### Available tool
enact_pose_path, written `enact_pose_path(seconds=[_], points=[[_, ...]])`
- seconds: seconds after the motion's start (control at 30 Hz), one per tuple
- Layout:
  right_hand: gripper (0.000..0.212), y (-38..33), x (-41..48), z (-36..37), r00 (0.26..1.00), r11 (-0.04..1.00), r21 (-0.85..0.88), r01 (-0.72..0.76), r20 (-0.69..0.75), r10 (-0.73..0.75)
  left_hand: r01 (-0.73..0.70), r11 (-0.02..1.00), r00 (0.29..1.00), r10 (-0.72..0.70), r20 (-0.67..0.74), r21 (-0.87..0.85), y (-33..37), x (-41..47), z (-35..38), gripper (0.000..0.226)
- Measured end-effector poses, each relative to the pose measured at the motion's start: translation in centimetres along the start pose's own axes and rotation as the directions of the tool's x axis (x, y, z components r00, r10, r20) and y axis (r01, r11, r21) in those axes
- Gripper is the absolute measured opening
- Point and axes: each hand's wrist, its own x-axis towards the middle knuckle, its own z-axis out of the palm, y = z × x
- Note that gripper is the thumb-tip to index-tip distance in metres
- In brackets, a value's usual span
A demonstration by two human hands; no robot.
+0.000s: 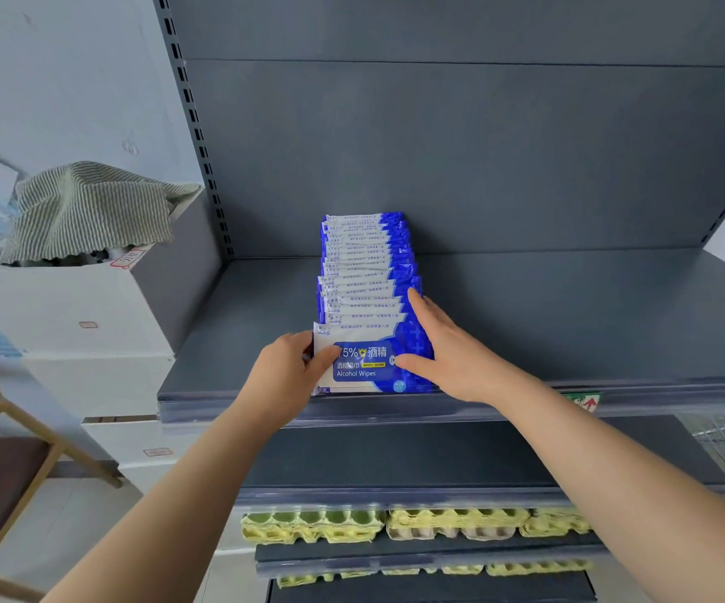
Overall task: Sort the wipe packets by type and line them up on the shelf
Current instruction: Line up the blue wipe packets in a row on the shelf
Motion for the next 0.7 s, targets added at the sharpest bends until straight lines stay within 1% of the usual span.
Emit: enact_pose_path(seconds=[0.1, 0.23, 0.33, 0.37, 0.4, 0.47, 0.5, 0.53, 0.6, 0.7], points=[[0.087, 0.1, 0.1, 0.4, 0.999, 1.000, 0.017, -0.017, 0.036, 0.016, 0.007, 1.000, 1.000, -0.007, 0.015, -0.017, -0.2, -0.1, 0.2, 0.028], [0.090, 0.4, 0.3, 1.1, 0.999, 0.998, 0.069, -0.011, 0.038, 0.008, -0.012, 0.998, 1.000, 0.012, 0.000, 0.060, 0.2, -0.6, 0.4, 0.028], [0.089, 0.7, 0.2, 0.5, 1.000, 0.998, 0.064, 0.019, 0.006, -0.019, 0.003, 0.999, 0.999, -0.006, 0.051, 0.043, 0.4, -0.6, 0.2, 0.025], [0.087, 0.9, 0.1, 0.1, 1.000, 0.998, 0.057, 0.018, -0.015, -0.017, 0.007, 0.999, 0.999, -0.008, 0.036, 0.042, 0.4, -0.6, 0.0, 0.023], [0.085, 1.2, -0.2, -0.3, 0.999, 0.999, 0.044, 0.009, -0.041, -0.008, 0.002, 0.998, 1.000, -0.001, -0.012, 0.064, 0.5, -0.6, -0.2, 0.023], [0.077, 1.7, -0.9, -1.4, 0.993, 0.999, -0.035, -0.010, -0.115, 0.006, -0.028, 0.973, 0.982, 0.069, -0.176, 0.228, 0.8, -0.4, -0.7, 0.035], [0.071, 2.0, -1.3, -2.0, 0.987, 0.995, -0.101, -0.016, -0.160, -0.001, -0.038, 0.949, 0.961, 0.121, -0.248, 0.314, 1.3, -0.2, -0.8, 0.040], [0.064, 2.2, -1.8, -2.8, 0.979, 0.986, -0.163, -0.023, -0.203, -0.011, -0.070, 0.926, 0.935, 0.190, -0.298, 0.372, 2.3, 0.1, -0.8, 0.041], [0.053, 2.8, -3.2, -4.5, 0.962, 0.967, -0.246, -0.057, -0.273, -0.012, -0.192, 0.886, 0.886, 0.341, -0.315, 0.422, 4.7, 1.1, 0.0, 0.034], [0.044, 4.6, -6.1, -7.2, 0.932, 0.935, -0.321, -0.150, -0.363, 0.025, -0.372, 0.831, 0.849, 0.485, -0.211, 0.415, 9.6, 2.7, 3.4, 0.037]])
